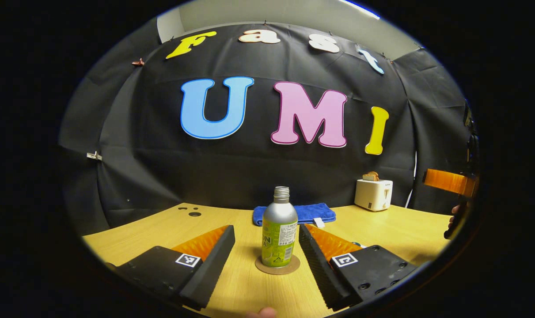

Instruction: Open the teacup lid with one hand, grasp the water bottle and pour water into the teacup with the other hand; after pouring, place the water bottle on the coaster and then close the teacup lid.

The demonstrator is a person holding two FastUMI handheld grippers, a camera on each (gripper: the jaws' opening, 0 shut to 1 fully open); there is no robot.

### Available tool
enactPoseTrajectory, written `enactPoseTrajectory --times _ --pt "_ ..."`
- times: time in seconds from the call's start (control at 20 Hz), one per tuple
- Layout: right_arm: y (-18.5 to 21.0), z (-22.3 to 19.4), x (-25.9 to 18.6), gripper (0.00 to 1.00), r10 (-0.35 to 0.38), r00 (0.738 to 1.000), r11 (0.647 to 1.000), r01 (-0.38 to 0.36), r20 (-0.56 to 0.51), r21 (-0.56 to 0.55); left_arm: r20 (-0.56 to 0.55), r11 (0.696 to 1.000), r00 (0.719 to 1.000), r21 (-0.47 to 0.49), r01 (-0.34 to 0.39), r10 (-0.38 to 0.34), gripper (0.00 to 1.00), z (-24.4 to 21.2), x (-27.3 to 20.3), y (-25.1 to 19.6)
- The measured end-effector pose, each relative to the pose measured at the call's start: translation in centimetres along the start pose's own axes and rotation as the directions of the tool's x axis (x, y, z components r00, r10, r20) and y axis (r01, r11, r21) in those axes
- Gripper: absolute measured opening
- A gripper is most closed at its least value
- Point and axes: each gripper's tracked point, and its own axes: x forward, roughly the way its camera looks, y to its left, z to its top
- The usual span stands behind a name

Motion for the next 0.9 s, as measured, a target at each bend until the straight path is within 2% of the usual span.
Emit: enactPoseTrajectory --times 0.3,0.9 --pt "-2.2 -1.7 -2.8 0.98 -0.039 0.998 0.999 0.039 -0.046 -0.001 -0.019 0.999 1.0 -0.036 0.011 -0.012 0.93 -1.1 -2.2 -0.3" --pt "-3.4 -2.4 -3.2 0.98 -0.068 0.996 0.997 0.065 -0.064 -0.044 -0.028 1.0 0.999 -0.017 0.02 -0.02 0.93 -1.6 -2.3 -1.2"
